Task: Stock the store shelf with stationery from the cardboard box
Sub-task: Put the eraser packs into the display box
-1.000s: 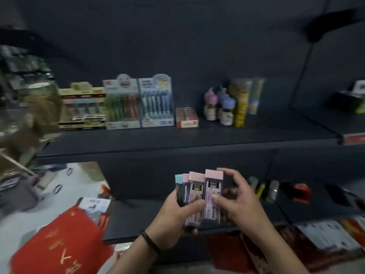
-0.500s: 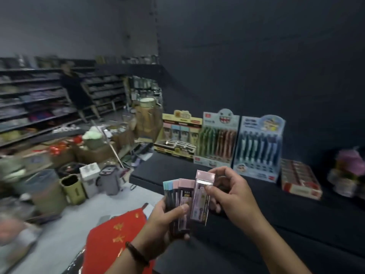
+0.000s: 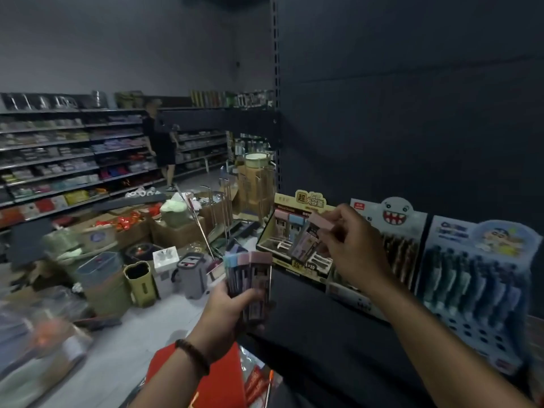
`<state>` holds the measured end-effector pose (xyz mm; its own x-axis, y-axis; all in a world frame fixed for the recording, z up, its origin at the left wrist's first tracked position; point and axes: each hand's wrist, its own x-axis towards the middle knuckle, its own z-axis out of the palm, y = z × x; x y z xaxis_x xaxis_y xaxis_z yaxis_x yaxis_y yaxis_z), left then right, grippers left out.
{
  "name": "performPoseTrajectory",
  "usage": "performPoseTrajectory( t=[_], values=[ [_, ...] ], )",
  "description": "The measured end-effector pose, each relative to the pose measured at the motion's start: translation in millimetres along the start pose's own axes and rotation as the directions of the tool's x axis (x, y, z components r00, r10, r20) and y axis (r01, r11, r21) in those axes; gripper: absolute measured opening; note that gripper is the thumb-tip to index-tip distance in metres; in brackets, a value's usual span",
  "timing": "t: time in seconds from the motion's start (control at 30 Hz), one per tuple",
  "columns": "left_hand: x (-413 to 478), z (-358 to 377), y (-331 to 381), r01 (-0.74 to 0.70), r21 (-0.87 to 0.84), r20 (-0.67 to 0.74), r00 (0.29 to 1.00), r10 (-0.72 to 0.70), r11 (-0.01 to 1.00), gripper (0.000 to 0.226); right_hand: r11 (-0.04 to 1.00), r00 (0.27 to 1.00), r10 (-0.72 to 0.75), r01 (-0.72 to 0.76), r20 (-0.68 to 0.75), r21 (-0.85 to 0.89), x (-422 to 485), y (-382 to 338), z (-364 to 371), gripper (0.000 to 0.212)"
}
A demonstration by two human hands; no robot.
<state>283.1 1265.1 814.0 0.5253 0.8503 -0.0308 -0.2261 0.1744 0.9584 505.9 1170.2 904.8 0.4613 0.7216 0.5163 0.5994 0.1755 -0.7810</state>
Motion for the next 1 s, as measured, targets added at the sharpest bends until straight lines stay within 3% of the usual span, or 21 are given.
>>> performPoseTrajectory(
  t=[0.1, 0.27, 0.47, 0.57, 0.83, 1.0],
  values=[
    [40, -12, 6, -0.033, -0.006, -0.052, 0.998, 0.032, 0.999, 0.032, 0.995, 0.999, -0.037, 0.035, -0.019, -0.092, 32, 10, 23, 0.019],
    [111, -35, 16, -0.027, -0.019, -0.084, 0.996, 0.025, 0.999, 0.024, 0.976, 0.998, -0.011, -0.003, -0.064, -0.217, 80, 24, 71, 0.021],
    [174, -50, 4, 0.061, -0.022, 0.022, 0.998, -0.06, 0.998, 0.026, 0.925, 0.988, 0.003, -0.061, -0.153, -0.376, 119, 39, 121, 0.015],
    [182, -51, -2, 0.056, -0.032, 0.098, 0.994, -0.053, 0.998, 0.024, 0.899, 0.985, -0.003, -0.072, -0.172, -0.431, 131, 52, 140, 0.018],
    [179, -55, 1, 0.046, -0.049, 0.135, 0.99, -0.039, 0.998, 0.02, 0.881, 0.983, 0.095, -0.157, -0.159, -0.446, 133, 69, 150, 0.015],
    [178, -59, 3, 0.068, -0.05, 0.196, 0.979, -0.057, 0.996, 0.026, 0.845, 0.992, 0.1, -0.124, -0.074, -0.52, 140, 63, 149, 0.021]
  ],
)
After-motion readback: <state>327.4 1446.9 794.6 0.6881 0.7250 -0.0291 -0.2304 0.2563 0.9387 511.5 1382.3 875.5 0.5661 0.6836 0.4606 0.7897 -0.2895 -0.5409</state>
